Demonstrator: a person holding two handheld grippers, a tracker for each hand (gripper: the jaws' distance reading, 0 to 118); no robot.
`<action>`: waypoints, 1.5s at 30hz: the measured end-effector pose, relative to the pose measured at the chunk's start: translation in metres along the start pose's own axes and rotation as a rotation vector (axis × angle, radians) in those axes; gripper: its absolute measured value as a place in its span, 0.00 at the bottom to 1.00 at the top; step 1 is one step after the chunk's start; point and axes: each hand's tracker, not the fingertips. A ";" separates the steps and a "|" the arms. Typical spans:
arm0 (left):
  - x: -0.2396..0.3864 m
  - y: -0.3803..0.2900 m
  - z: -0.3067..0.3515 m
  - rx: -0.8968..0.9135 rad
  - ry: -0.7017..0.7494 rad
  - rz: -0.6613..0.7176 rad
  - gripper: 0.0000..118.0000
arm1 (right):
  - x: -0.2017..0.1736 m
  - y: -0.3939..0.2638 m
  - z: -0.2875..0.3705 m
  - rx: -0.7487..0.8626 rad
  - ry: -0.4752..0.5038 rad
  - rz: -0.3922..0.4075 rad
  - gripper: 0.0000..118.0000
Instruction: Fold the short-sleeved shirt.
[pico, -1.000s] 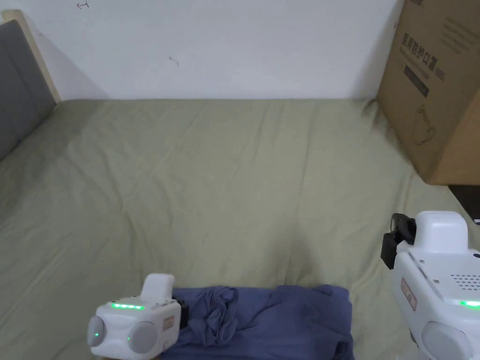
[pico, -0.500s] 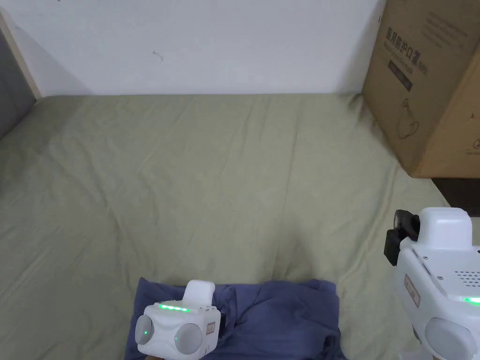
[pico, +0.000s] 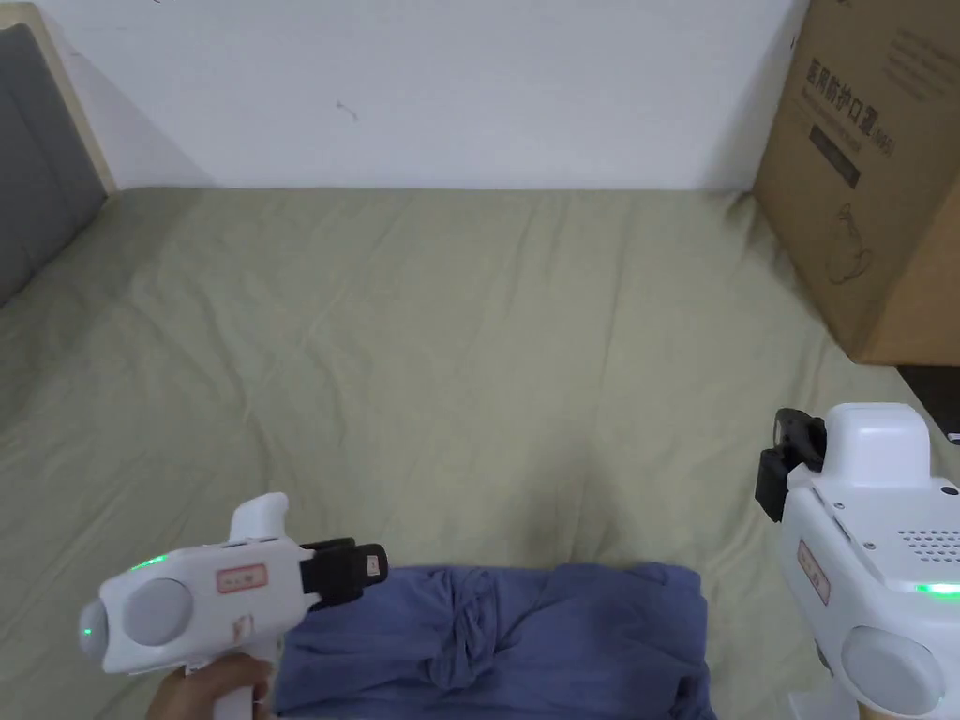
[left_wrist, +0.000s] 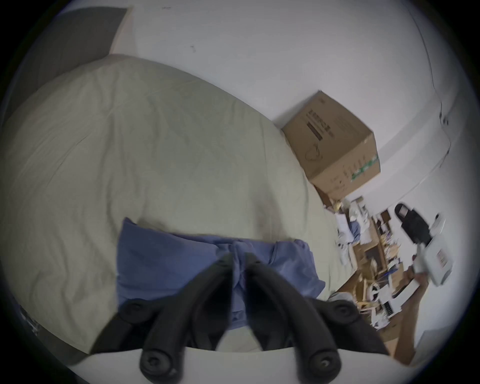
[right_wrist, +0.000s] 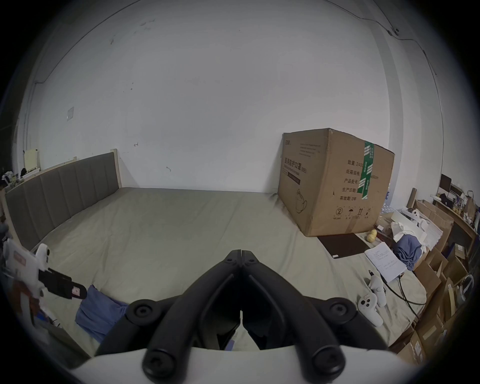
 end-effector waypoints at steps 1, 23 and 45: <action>-0.009 0.003 0.003 -0.001 0.002 0.008 0.66 | -0.002 0.000 -0.001 0.000 0.003 0.002 0.00; -0.075 -0.022 -0.045 -0.159 0.115 -0.017 0.11 | -0.010 -0.009 -0.015 -0.064 -0.003 0.041 0.00; 0.022 0.032 0.081 -0.012 0.406 -0.261 0.08 | -0.013 0.003 -0.005 0.010 0.066 0.004 0.00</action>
